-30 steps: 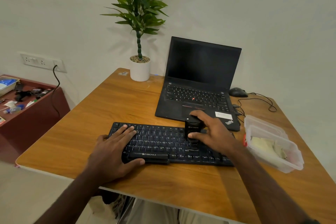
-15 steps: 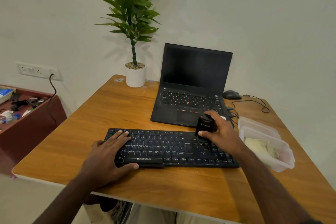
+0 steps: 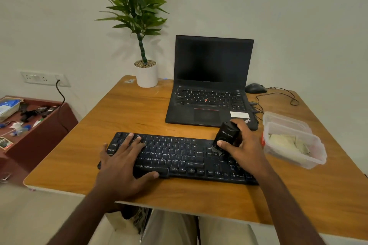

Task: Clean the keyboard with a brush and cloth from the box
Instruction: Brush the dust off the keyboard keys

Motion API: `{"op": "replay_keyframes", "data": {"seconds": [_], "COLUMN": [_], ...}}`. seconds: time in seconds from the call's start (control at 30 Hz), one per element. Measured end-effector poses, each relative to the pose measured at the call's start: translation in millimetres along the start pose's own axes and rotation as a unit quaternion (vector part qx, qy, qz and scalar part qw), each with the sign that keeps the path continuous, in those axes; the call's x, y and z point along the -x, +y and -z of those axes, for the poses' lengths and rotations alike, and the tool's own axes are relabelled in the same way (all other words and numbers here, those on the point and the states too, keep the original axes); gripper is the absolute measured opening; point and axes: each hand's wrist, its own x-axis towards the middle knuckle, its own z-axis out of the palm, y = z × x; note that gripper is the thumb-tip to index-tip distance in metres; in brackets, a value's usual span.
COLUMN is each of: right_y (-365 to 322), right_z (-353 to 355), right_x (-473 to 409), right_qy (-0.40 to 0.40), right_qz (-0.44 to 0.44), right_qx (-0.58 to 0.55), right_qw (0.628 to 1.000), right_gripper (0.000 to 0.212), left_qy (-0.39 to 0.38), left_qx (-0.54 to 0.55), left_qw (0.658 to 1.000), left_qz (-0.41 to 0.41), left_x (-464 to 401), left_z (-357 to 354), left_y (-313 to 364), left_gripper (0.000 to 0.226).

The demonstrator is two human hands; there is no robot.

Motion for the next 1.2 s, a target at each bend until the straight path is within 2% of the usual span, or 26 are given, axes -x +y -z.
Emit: {"op": "replay_keyframes", "data": {"seconds": [0.1,0.2,0.4,0.57,0.77,0.97,1.13,1.2], "right_y": [-2,-6,-19,-24,-14,-17,-28,-22], "right_z": [-1,4,7,0,47,24,-1,7], "right_x": [10,16,16,16,8,14,15,15], "right_qy": [0.025,0.013,-0.011,-0.099,-0.17,-0.155,-0.081,-0.084], "right_qz": [0.006,0.003,0.017,0.07,0.044,0.049,0.07,0.061], "right_qx": [0.02,0.036,0.01,0.075,0.136,0.059,-0.02,-0.023], "right_qw": [0.999,0.999,1.0,0.99,0.975,0.985,0.994,0.994], "right_gripper": [0.059,0.058,0.056,0.058,0.06,0.058,0.056,0.057], "left_qy": [0.019,0.027,0.026,0.027,0.024,0.009,-0.002,-0.001], "left_qx": [0.004,0.023,0.027,0.035,0.041,0.038,0.047,0.049], "left_qw": [0.999,0.997,0.996,0.996,0.996,0.996,0.996,0.996], "left_qz": [-0.044,-0.071,-0.082,-0.082,-0.077,-0.076,-0.074,-0.074], "left_x": [-3,-11,-14,-14,-15,-15,-14,-14], "left_z": [-9,-19,-32,-32,-28,-26,-24,-24], "left_y": [45,79,89,88,89,90,90,90], "left_gripper": [0.099,0.094,0.088,0.088,0.089,0.089,0.089,0.088]}}
